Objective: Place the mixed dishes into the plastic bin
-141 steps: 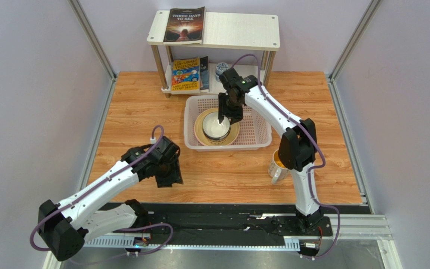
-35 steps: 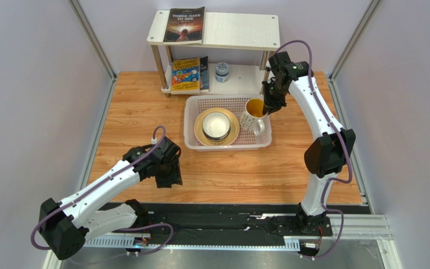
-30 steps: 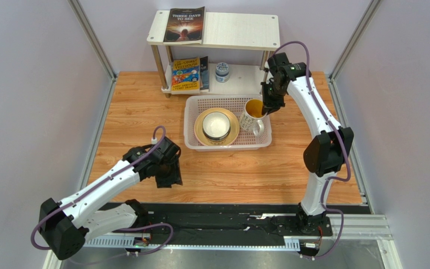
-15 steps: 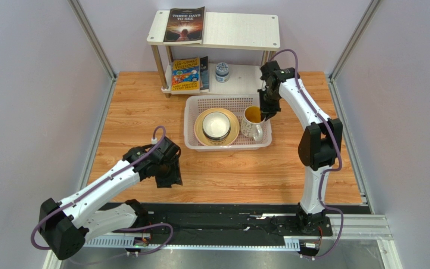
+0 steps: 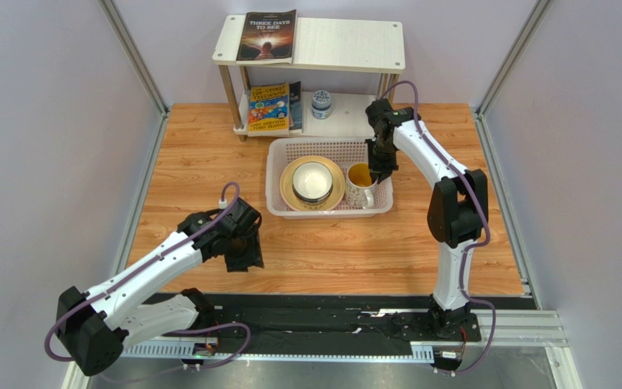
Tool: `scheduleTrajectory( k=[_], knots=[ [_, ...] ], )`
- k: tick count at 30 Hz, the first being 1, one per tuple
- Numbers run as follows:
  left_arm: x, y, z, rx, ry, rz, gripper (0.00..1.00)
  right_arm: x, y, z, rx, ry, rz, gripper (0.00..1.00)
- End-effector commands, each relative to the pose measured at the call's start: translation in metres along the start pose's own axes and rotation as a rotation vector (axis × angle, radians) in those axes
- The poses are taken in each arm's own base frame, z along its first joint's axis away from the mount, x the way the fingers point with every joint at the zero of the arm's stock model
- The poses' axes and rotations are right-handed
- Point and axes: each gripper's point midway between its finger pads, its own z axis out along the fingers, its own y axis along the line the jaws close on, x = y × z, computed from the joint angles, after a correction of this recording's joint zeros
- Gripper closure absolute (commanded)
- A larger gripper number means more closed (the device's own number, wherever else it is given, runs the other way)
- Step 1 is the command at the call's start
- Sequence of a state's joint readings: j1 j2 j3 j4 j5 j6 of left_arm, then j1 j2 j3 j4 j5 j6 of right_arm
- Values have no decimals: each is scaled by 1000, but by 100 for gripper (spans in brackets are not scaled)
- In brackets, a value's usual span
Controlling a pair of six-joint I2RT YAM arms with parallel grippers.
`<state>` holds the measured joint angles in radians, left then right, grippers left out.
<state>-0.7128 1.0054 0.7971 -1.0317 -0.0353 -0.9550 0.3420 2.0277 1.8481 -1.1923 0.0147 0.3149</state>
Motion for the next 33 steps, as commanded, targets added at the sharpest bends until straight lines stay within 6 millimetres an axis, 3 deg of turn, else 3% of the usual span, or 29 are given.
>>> scheduleTrajectory(
  k=[1, 3, 6, 8, 13, 18, 23, 28, 30, 31, 32, 33],
  knots=[
    [-2, 2, -5, -1, -16, 6, 47, -15, 18, 1, -59, -58, 32, 100],
    [-2, 2, -5, -3, -17, 6, 47, -15, 18, 3, -55, -57, 34, 100],
    [-2, 3, -5, -2, -17, 3, 47, -12, 21, 3, -73, -45, 25, 84],
    [-3, 2, -5, -2, -18, 1, 47, -12, 23, -2, -90, -54, 28, 68],
    [-2, 2, -5, 0, -13, 3, 47, -11, 26, -21, -121, -96, 32, 49],
    [-2, 1, -5, 3, -15, -2, 47, -11, 32, -57, -157, -169, 39, 39],
    [-3, -1, -5, 7, -14, -4, 46, -10, 24, -96, -139, -219, 42, 33],
    [-9, -8, -11, 45, -43, -5, 46, 3, -4, -139, -57, -310, 71, 29],
    [-13, -11, -19, 67, -68, -1, 46, 14, -14, -137, -50, -325, 107, 26],
    [-19, -13, -25, 74, -94, 1, 45, 21, -23, -158, -80, -389, 148, 26],
    [-19, -10, -30, 72, -106, 1, 45, 36, -33, -145, -71, -368, 178, 27],
    [-23, -13, -37, 84, -128, 4, 45, 35, -35, -150, -105, -432, 240, 27]
  ],
)
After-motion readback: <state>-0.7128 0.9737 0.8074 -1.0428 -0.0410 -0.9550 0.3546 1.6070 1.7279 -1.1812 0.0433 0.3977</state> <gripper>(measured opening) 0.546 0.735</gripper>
